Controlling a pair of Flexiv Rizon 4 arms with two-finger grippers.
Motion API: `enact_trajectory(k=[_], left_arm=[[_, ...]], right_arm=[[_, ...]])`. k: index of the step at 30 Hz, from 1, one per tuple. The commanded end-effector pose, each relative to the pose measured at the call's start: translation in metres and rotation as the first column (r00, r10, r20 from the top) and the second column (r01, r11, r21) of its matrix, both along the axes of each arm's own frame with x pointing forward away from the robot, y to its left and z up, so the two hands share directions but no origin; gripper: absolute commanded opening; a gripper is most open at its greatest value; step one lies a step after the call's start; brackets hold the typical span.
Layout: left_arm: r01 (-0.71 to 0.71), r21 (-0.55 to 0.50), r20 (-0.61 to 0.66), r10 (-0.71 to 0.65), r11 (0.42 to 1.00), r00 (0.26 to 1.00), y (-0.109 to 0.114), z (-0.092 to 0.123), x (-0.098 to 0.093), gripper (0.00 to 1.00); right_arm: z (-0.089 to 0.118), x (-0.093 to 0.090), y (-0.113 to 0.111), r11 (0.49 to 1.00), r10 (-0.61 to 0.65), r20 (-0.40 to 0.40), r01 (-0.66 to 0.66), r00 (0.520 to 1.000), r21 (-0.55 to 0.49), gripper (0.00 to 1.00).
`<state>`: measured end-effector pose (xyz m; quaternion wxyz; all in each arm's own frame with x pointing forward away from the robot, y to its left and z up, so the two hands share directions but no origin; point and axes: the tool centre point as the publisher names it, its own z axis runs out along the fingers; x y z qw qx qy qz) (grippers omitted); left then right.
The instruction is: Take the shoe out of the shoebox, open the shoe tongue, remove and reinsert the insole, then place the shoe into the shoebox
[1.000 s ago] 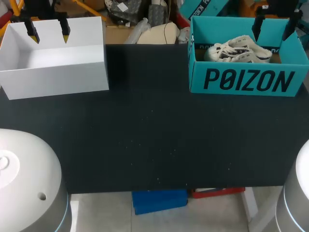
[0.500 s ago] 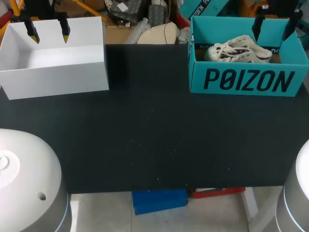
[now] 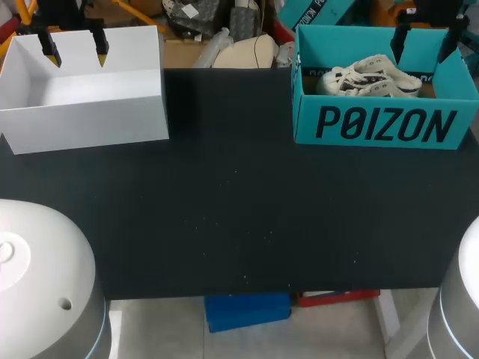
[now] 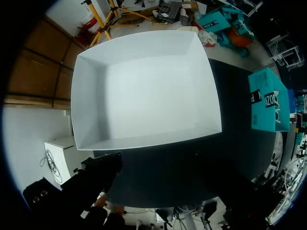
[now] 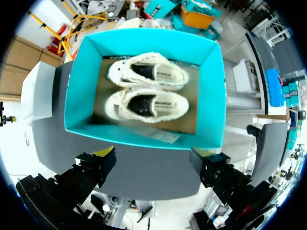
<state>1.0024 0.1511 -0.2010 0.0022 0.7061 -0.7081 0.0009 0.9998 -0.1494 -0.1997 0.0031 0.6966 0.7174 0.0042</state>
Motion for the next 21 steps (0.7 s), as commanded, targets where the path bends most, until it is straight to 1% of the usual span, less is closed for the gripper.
enact_trajectory(k=[1, 2, 3, 4, 21], left_arm=[[-0.002, 0.003, -0.001, 0.002, 1.000, 1.000, -0.001, 0.001, -0.001, 1.00], [-0.002, 0.003, -0.001, 0.002, 1.000, 1.000, -0.001, 0.001, -0.001, 1.00], [-0.002, 0.003, -0.001, 0.002, 1.000, 1.000, -0.001, 0.001, -0.001, 1.00], [-0.002, 0.003, -0.001, 0.002, 1.000, 1.000, -0.001, 0.001, -0.001, 1.00], [-0.002, 0.003, -0.001, 0.002, 1.000, 1.000, -0.001, 0.001, -0.001, 1.00]], right_arm=[[0.010, 0.010, 0.005, 0.900, 0.434, 0.072, -0.436, 0.898, 0.016, 1.00], [0.015, 0.008, 0.008, 0.798, 0.597, 0.096, -0.602, 0.796, 0.026, 1.00], [0.020, 0.005, 0.009, 0.688, 0.715, 0.112, -0.723, 0.690, 0.064, 1.00], [0.022, 0.002, 0.009, 0.614, 0.777, 0.108, -0.785, 0.620, 0.089, 1.00], [0.022, 0.002, 0.009, 0.614, 0.777, 0.108, -0.785, 0.620, 0.089, 1.00]])
